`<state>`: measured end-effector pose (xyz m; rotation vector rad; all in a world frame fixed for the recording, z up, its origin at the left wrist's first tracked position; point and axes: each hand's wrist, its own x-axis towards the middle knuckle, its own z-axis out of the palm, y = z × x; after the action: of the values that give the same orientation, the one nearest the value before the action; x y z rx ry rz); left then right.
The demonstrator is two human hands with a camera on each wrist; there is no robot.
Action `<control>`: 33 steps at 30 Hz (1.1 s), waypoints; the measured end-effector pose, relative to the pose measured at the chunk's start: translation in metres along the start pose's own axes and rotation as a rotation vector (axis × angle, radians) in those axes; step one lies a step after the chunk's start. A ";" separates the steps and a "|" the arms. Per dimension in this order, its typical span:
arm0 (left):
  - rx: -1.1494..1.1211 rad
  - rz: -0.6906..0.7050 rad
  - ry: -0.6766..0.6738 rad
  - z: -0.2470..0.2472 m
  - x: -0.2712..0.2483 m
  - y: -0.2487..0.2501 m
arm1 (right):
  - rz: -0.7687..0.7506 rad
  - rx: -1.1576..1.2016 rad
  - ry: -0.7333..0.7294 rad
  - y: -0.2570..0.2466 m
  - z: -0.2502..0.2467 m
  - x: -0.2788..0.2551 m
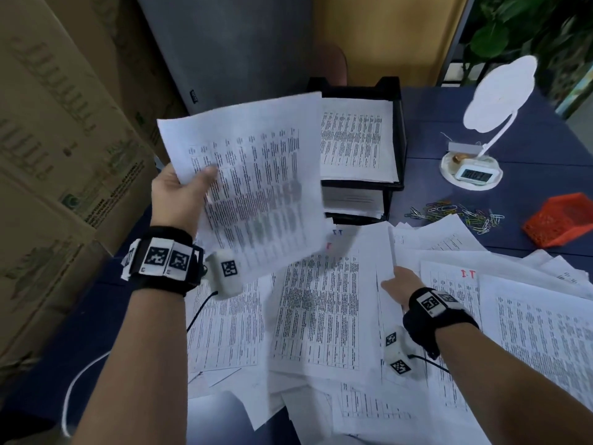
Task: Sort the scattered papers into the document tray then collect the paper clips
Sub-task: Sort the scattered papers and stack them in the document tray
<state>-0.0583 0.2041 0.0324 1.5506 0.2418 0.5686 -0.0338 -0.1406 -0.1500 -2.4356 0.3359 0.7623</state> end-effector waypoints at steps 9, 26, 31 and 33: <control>0.399 -0.432 -0.129 0.026 -0.036 -0.086 | 0.073 0.408 0.004 -0.004 -0.002 0.000; 0.791 -0.556 -0.582 0.095 -0.085 -0.140 | -0.049 0.271 -0.169 0.007 -0.003 -0.002; 0.557 -0.550 -0.239 0.086 -0.079 -0.142 | -0.015 0.726 -0.213 0.012 -0.011 -0.014; 0.437 -0.611 -0.219 0.082 -0.078 -0.138 | -0.013 0.873 -0.210 0.009 -0.019 -0.021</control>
<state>-0.0577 0.1055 -0.1165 1.8250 0.6742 -0.1482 -0.0457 -0.1577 -0.1287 -1.5269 0.4513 0.6668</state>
